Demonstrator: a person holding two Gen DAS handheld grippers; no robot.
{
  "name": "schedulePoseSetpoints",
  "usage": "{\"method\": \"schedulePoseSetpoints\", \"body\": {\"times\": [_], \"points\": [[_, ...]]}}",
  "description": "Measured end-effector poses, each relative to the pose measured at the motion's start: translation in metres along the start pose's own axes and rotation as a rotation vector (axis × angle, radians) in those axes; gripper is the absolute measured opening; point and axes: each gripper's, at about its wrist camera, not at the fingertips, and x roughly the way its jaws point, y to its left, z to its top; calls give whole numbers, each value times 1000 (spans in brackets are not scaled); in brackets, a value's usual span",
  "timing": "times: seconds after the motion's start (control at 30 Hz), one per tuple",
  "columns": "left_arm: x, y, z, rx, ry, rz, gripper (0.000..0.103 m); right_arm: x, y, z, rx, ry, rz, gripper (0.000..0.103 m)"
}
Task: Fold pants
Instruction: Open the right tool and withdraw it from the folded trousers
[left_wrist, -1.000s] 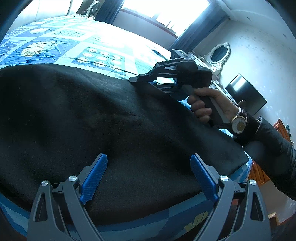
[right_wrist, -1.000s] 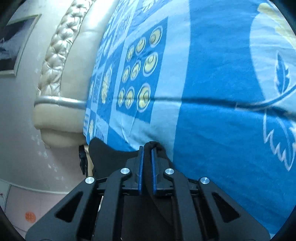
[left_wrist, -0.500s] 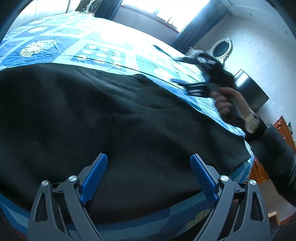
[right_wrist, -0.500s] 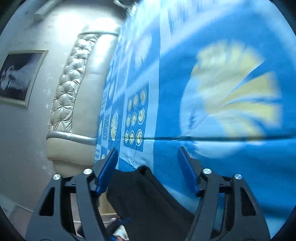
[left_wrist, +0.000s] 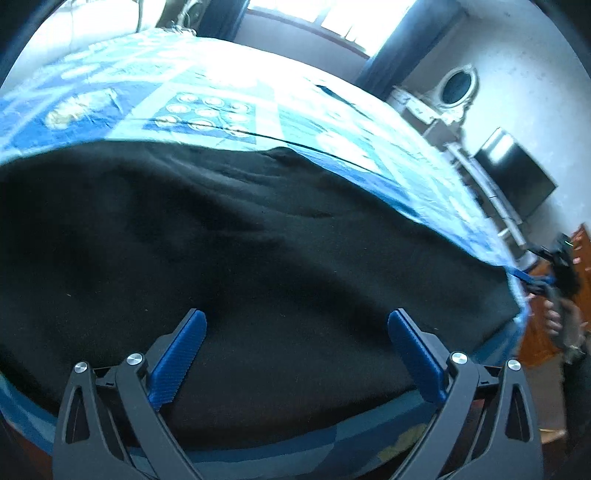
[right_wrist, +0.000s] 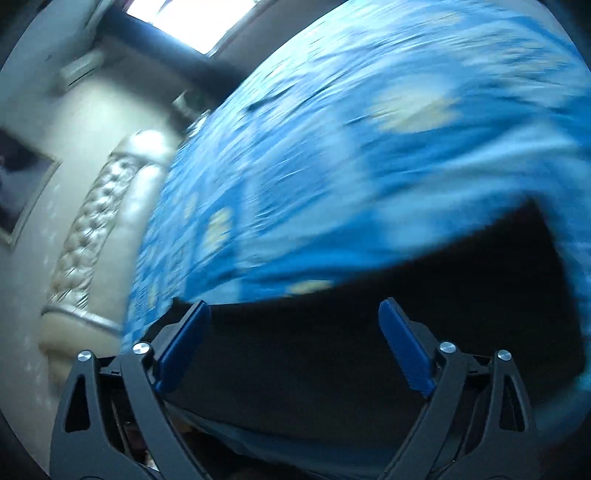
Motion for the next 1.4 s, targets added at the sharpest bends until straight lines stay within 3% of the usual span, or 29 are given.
{"method": "schedulePoseSetpoints", "body": {"times": [0.1, 0.2, 0.33, 0.43, 0.6, 0.9, 1.23, 1.3, 1.33, 1.37, 1.4], "points": [[-4, -17, 5, 63, -30, 132, 98, -28, -40, -5, 55, -72, -100, 99], [-16, -27, 14, 85, -86, 206, 98, -43, -87, -7, 164, -115, -142, 101], [-34, -25, 21, 4, -139, 204, 98, -43, -123, -10, 245, -144, -156, 101], [-40, -14, 20, -102, -156, 173, 98, -33, -140, -13, 281, -119, -101, 101], [-40, -3, 9, -222, -142, 158, 98, -31, -142, -16, 336, -102, 5, 101], [-38, -10, 6, -151, -130, 194, 98, -28, -149, -30, 370, -44, 156, 101], [-37, 2, 4, -202, -125, 185, 98, -14, -118, -30, 243, -18, 55, 99], [-37, 3, 3, -199, -123, 190, 98, -11, -112, -29, 206, -6, 1, 91], [-37, 3, 3, -200, -122, 190, 98, -10, -109, -28, 190, 0, -21, 72], [-38, 3, 2, -203, -121, 189, 98, -9, -110, -29, 189, 10, -29, 38], [-38, 4, 2, -206, -120, 188, 98, -5, -115, -31, 218, 29, -16, 23]]}}
